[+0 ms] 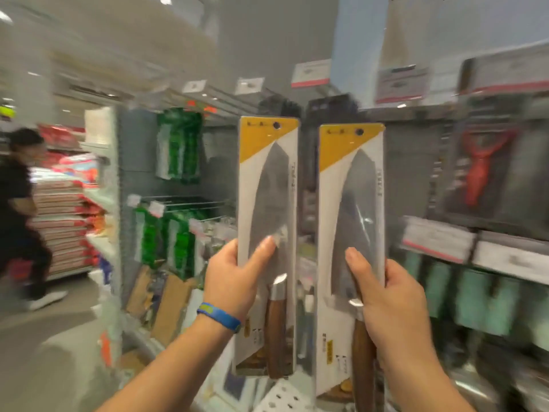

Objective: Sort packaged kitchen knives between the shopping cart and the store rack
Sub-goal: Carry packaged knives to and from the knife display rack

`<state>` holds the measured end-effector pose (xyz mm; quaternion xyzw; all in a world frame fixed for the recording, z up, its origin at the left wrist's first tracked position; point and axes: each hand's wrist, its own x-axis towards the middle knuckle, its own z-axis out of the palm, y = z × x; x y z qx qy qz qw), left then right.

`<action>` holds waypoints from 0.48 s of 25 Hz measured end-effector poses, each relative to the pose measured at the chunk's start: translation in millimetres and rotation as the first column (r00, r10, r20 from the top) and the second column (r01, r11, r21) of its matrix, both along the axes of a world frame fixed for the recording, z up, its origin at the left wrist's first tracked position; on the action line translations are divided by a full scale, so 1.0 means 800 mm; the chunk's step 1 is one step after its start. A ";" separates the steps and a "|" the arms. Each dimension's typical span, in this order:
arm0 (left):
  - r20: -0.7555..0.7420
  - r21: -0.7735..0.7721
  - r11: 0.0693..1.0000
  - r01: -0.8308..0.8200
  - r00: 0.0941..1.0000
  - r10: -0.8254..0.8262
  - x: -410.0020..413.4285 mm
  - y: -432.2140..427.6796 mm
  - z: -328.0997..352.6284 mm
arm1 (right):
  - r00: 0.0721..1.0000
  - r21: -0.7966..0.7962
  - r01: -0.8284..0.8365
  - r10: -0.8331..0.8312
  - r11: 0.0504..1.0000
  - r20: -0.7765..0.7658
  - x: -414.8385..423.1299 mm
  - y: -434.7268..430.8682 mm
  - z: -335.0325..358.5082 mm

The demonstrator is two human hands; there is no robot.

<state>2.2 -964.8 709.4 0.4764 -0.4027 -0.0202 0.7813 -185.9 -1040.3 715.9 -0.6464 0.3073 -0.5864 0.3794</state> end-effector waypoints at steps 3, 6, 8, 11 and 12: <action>-0.067 0.024 0.994 -0.110 0.992 0.111 0.073 0.025 -0.009 | 0.996 0.042 -0.079 0.081 0.996 -0.031 0.089 -0.001 -0.013; -0.123 0.013 0.979 -0.201 0.972 0.201 0.128 0.039 -0.027 | 0.986 0.036 -0.152 0.154 0.988 -0.070 0.154 -0.006 -0.030; -0.134 0.022 0.971 -0.238 0.962 0.239 0.143 0.034 -0.038 | 0.982 0.061 -0.176 0.180 0.982 -0.063 0.177 -0.017 -0.039; -0.136 0.028 0.972 -0.235 0.962 0.237 0.145 -0.002 -0.035 | 0.985 0.039 -0.170 0.171 0.985 -0.032 0.187 -0.050 -0.037; -0.136 0.041 0.972 -0.231 0.962 0.235 0.146 -0.019 -0.030 | 0.987 0.011 -0.158 0.158 0.987 -0.027 0.187 -0.064 -0.033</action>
